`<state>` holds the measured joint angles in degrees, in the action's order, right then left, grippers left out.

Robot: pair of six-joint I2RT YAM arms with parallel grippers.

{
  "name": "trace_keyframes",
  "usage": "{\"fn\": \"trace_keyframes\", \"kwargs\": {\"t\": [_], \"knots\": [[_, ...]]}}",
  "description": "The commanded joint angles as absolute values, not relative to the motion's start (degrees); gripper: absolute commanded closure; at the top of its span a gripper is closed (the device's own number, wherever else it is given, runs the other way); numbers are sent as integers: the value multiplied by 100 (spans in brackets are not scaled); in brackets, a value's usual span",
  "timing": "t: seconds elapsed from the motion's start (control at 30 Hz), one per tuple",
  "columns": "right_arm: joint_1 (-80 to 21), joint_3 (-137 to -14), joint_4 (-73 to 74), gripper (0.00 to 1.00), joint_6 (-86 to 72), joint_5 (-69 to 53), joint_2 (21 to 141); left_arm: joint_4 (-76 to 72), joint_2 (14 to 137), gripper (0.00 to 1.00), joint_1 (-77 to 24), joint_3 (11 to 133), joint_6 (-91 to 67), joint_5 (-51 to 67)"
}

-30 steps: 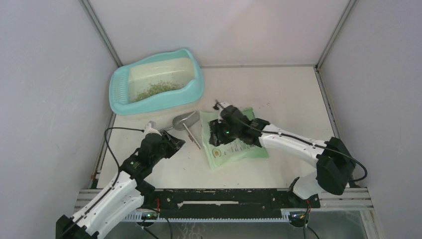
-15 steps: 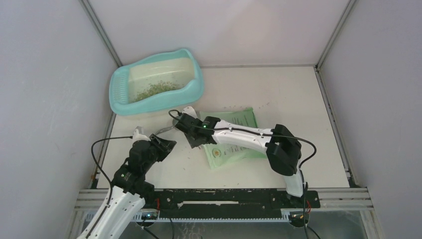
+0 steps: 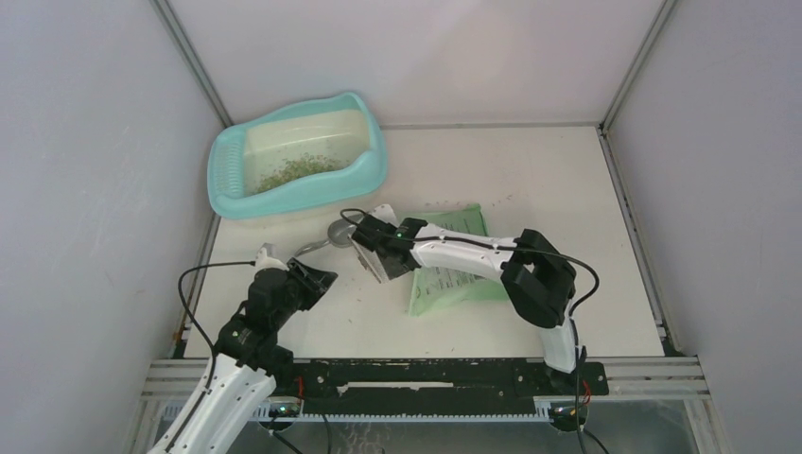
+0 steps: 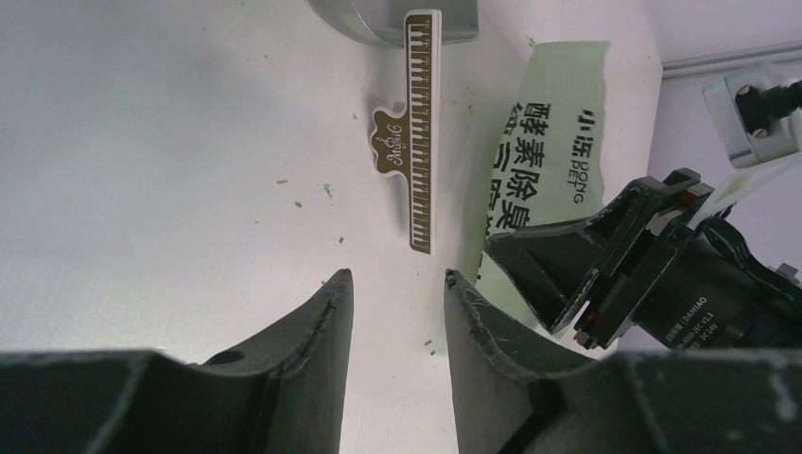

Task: Fill the litter box with clean litter
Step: Close the cat litter bag at the center of the board.

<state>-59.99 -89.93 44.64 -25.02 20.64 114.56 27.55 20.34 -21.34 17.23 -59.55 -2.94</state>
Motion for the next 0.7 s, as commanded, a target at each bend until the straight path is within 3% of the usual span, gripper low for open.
{"fn": "trace_keyframes", "kwargs": {"t": [0.0, 0.43, 0.67], "knots": [[-5754, -8486, 4273, 59, -2613, 2290, 10689, 2402, 2097, 56, -2096, 1640, -5998, -157], [-5235, -6547, 3270, 58, -2512, 1268, 9136, 2119, 2432, 58, -2138, 1768, -6024, -44], [-5109, -6274, 2923, 58, -2458, 862, 9222, 1830, 2791, 58, -2633, 1912, -6213, -325]]}}
